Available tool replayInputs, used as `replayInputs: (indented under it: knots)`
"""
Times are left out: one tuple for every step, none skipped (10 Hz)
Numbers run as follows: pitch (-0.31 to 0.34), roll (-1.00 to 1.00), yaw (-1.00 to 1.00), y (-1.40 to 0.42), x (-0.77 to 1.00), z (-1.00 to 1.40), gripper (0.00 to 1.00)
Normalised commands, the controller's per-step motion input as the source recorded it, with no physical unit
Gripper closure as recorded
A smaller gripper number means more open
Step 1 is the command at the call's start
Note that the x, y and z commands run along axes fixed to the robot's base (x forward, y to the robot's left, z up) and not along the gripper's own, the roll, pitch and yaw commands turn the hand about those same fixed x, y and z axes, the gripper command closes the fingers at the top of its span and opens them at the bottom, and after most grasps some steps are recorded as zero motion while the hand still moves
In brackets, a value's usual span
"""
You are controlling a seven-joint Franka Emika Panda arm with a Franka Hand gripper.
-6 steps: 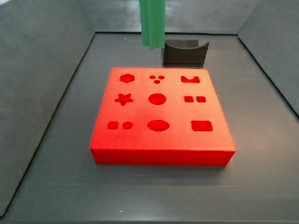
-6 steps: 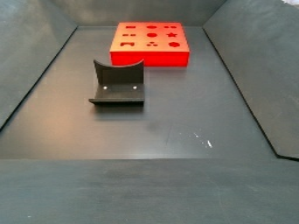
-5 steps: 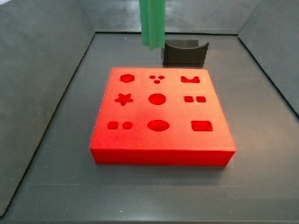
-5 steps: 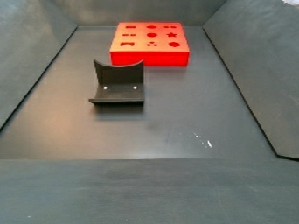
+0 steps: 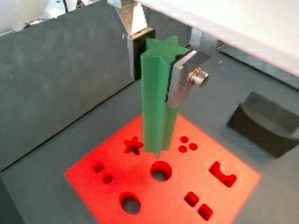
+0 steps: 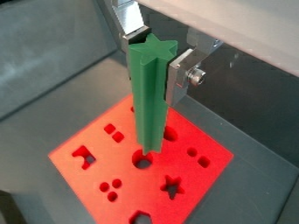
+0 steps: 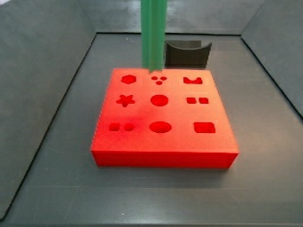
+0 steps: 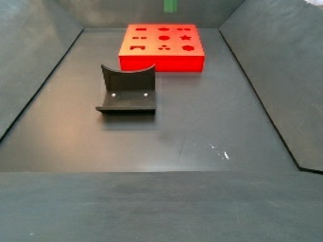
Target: Insert the star object.
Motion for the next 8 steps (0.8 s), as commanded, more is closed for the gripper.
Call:
replayInputs:
  knots:
    - [0.213, 0.22, 0.34, 0.0, -0.02, -0.46, 1.0]
    - [0.22, 0.22, 0.47, 0.0, 0.0, -0.44, 1.0]
    - [0.214, 0.16, 0.47, 0.0, -0.07, -0.49, 1.0]
    - [0.127, 0.02, 0.32, -0.01, -0.04, -0.39, 1.0]
    - [-0.001, -0.16, 0.21, 0.0, -0.25, -0.28, 1.0]
    - [-0.05, -0.29, 0.48, 0.0, -0.36, -0.05, 1.0]
    - [-0.121, -0.45, 0.57, 0.05, -0.31, 0.04, 1.0]
    - [-0.239, -0.5, 0.42, 0.06, -0.28, 0.28, 1.0]
